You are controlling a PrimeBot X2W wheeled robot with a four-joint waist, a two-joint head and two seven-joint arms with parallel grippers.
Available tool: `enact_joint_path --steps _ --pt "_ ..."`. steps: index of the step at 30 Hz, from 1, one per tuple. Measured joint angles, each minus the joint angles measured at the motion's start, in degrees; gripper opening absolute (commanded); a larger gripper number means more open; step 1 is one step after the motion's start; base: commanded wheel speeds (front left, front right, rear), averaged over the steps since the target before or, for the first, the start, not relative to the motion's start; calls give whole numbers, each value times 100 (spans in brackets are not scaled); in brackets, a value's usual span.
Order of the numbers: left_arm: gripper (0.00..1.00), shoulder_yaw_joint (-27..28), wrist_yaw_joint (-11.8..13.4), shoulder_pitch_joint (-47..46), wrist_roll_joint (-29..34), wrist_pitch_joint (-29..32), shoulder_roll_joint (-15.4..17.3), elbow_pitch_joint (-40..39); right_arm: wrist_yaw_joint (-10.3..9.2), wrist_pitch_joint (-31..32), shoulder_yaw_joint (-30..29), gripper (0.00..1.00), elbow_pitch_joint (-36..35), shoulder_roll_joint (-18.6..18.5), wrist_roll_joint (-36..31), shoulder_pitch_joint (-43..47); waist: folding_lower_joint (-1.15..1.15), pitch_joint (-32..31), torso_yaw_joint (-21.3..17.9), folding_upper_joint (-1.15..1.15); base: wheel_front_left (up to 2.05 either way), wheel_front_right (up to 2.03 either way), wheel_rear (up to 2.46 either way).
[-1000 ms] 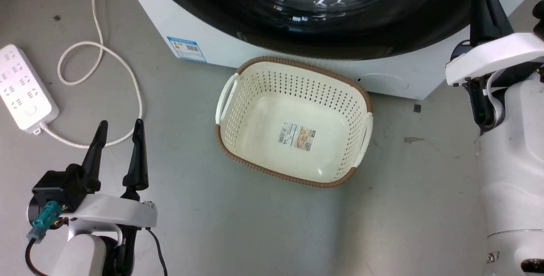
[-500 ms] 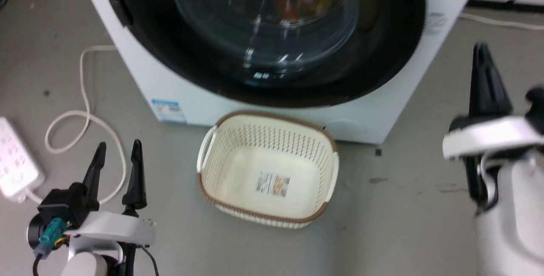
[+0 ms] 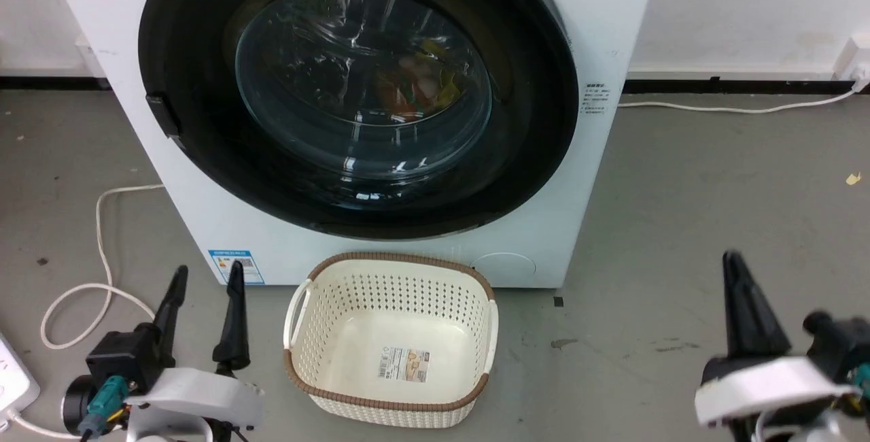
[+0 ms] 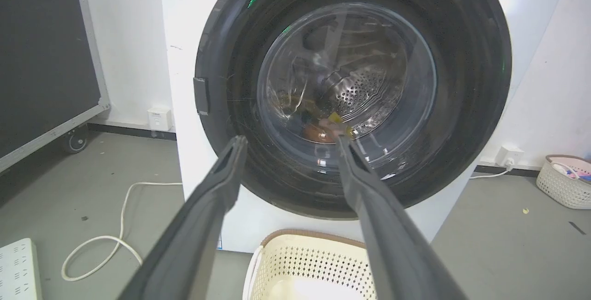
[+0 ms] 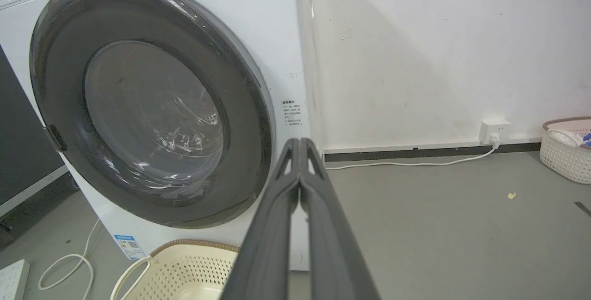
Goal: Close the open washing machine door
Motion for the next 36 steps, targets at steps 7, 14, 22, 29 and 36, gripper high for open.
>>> enact_joint_path --steps 7,14,22,29,36 --pt "100 -108 0 81 -32 171 -60 16 0 194 357 0 -214 -1 64 632 1 -122 48 0 0 0 0" --pt "100 -168 -1 127 -77 245 -63 88 0 332 435 100 -271 -2 63 760 2 -190 120 0 0 0 0" --pt "100 -223 16 129 -135 269 -64 110 0 338 419 100 -294 -2 65 761 2 -221 178 0 0 0 0" --pt "100 -230 51 129 -176 268 -64 104 0 337 417 100 -296 -2 93 762 2 -213 194 0 0 0 0" --pt "100 -304 79 127 -132 260 -55 87 0 333 432 100 -272 -2 147 761 2 -223 187 0 0 0 0"
